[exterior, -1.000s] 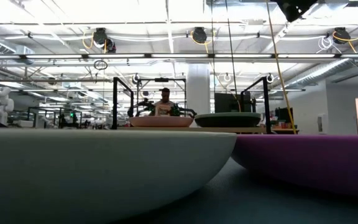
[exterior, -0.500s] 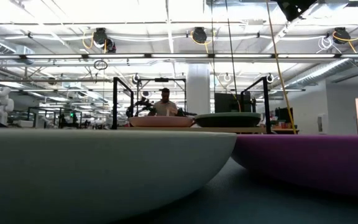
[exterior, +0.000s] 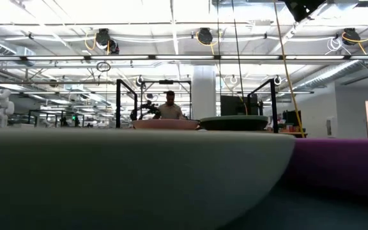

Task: Place and stack plates onto a shelf
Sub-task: Stack the black bowl on the pink bowl

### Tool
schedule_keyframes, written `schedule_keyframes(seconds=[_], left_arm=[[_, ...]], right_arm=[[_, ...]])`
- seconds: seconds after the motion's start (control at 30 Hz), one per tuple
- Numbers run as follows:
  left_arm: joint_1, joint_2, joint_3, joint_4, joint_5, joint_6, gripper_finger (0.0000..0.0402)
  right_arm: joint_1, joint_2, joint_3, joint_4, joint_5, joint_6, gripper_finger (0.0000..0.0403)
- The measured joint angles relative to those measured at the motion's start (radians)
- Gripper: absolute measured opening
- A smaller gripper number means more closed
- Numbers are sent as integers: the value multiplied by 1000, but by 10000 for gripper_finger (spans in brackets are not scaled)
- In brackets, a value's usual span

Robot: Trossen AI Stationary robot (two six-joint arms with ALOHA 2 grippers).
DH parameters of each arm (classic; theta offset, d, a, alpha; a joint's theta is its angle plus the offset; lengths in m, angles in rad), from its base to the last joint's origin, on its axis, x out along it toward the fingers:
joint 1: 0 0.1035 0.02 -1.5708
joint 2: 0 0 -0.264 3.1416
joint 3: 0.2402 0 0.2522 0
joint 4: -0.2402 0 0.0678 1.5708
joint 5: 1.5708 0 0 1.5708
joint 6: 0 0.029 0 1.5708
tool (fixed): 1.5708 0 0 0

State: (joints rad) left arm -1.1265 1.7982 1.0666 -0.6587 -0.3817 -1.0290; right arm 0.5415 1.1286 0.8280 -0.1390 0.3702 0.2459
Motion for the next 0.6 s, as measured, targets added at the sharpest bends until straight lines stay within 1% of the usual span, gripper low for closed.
schedule_keyframes(seconds=[0.27, 0.43, 0.6], left_arm=[[0, -34, -1, -95, 12, -27, 10], [1, -91, -1, -145, 7, -27, 10], [12, -167, 27, -210, -4, 76, 10]], right_arm=[[0, 0, 0, 0, 0, 0, 114], [0, 0, 0, 0, 0, -1, 114], [0, 0, 0, -8, 0, -5, 114]])
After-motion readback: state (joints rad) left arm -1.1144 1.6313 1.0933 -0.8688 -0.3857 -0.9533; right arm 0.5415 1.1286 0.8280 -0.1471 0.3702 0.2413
